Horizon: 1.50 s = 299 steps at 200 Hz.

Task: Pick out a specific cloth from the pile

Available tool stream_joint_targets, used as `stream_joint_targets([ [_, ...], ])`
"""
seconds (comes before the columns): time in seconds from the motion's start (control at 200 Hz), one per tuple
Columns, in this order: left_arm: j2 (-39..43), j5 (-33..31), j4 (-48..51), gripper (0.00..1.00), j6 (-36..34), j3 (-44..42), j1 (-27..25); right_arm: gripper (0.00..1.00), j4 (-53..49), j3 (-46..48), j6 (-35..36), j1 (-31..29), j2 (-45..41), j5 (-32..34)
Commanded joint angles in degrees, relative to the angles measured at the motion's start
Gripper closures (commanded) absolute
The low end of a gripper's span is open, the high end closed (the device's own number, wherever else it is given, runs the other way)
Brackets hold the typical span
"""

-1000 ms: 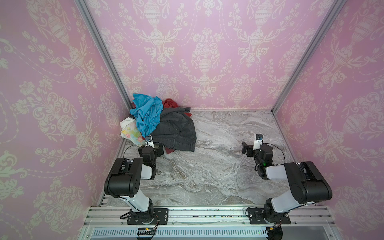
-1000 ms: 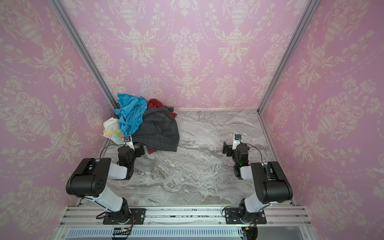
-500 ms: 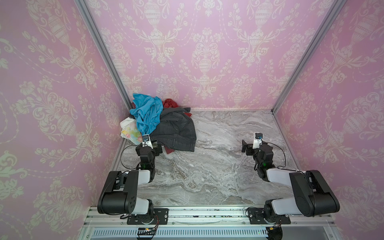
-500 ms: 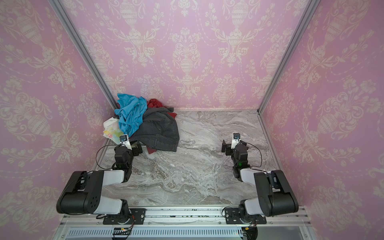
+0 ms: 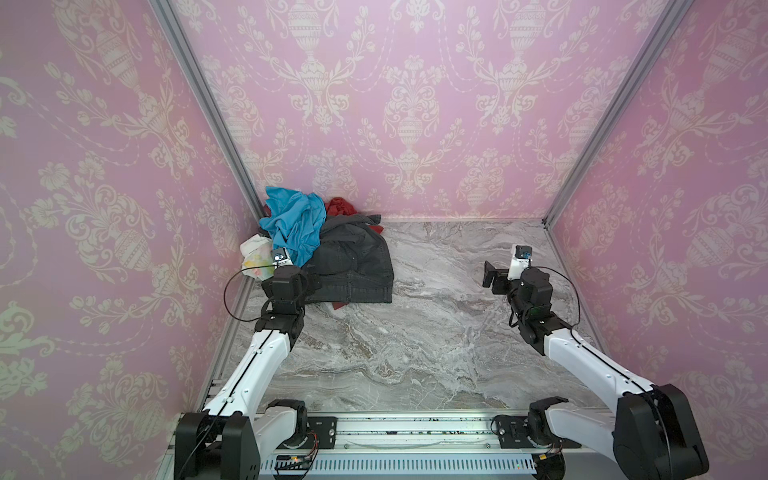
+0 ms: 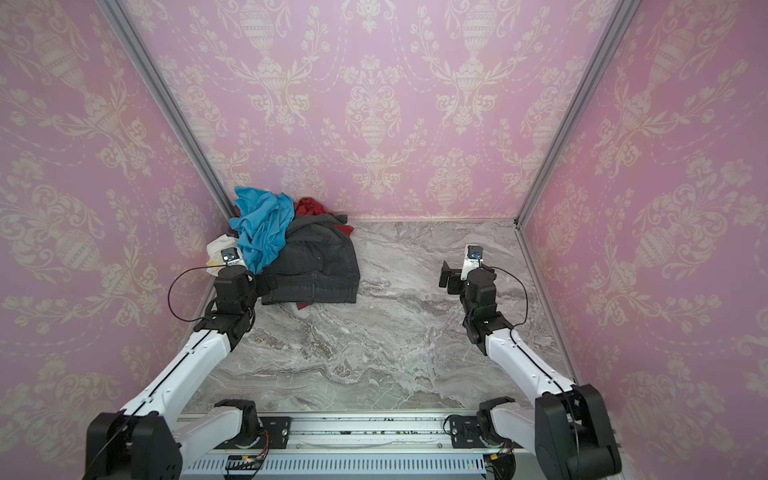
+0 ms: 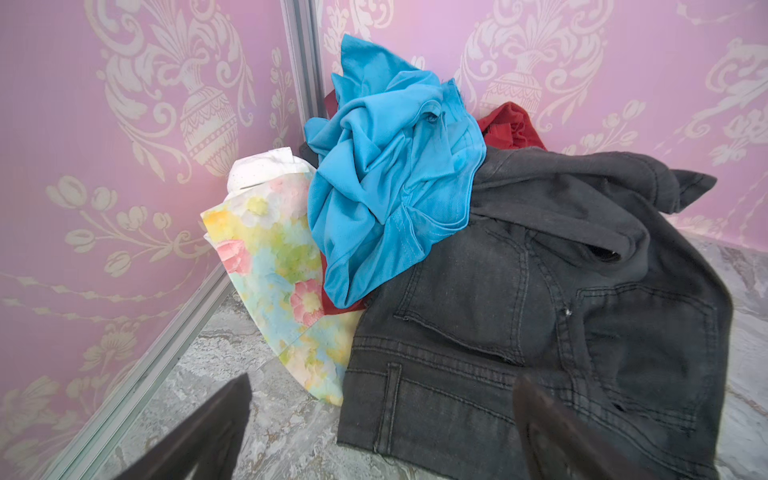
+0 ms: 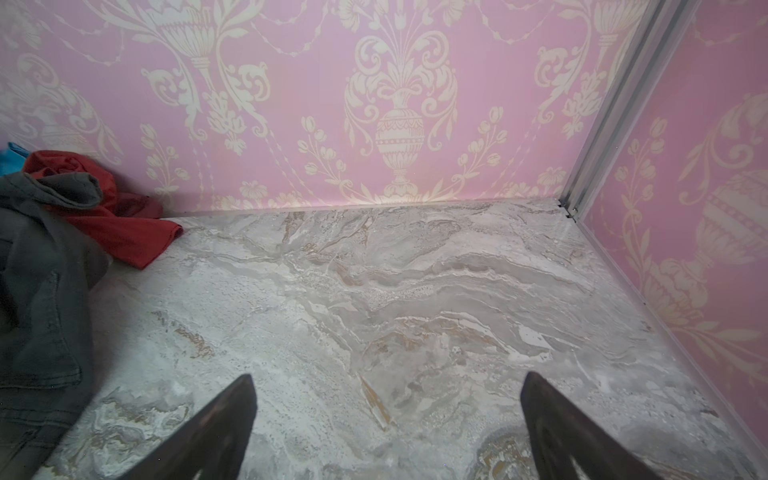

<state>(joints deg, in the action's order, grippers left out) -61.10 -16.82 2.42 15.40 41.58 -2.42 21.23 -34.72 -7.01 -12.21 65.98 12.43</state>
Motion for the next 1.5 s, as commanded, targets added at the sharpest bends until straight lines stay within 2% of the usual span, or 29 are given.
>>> stream_joint_targets([
  [0.0,0.3,1.4,18.9,0.01,5.2,6.1,0.6,0.0,-7.8,-3.1,-3.7,-3.2,-0.9,-2.4],
  [0.175,-3.7,3.9,31.4,0.04,10.2,13.1,2.9,0.0,-8.9,-6.1,-3.6,-9.5,-0.3,-3.5],
  [0.435,-7.7,11.6,33.4,0.1,15.2,13.8,10.1,0.01,-9.1,-9.5,-3.5,-16.4,3.5,-6.5],
  [0.691,-12.0,22.4,28.4,0.21,18.6,12.2,19.2,0.01,-8.9,-11.5,-2.7,-21.0,7.3,-9.5],
  [0.871,-15.8,26.2,24.7,0.31,18.9,12.0,22.8,0.01,-7.1,-11.8,0.6,-23.2,9.1,-14.2],
  [1.021,-19.5,27.8,22.5,0.34,19.0,12.7,24.2,0.0,-5.9,-12.7,4.0,-26.1,10.3,-16.8],
  [1.086,-21.4,29.1,21.0,0.4,19.6,12.9,24.7,0.0,-5.0,-12.7,5.0,-27.0,10.6,-17.6],
  [1.171,-23.3,30.6,18.6,0.42,20.6,13.0,24.9,0.0,-4.2,-13.0,6.0,-28.0,11.1,-19.2],
  [1.491,-28.4,34.3,11.7,0.57,23.9,13.9,24.9,0.01,-3.0,-14.1,7.0,-29.7,13.9,-19.6],
])
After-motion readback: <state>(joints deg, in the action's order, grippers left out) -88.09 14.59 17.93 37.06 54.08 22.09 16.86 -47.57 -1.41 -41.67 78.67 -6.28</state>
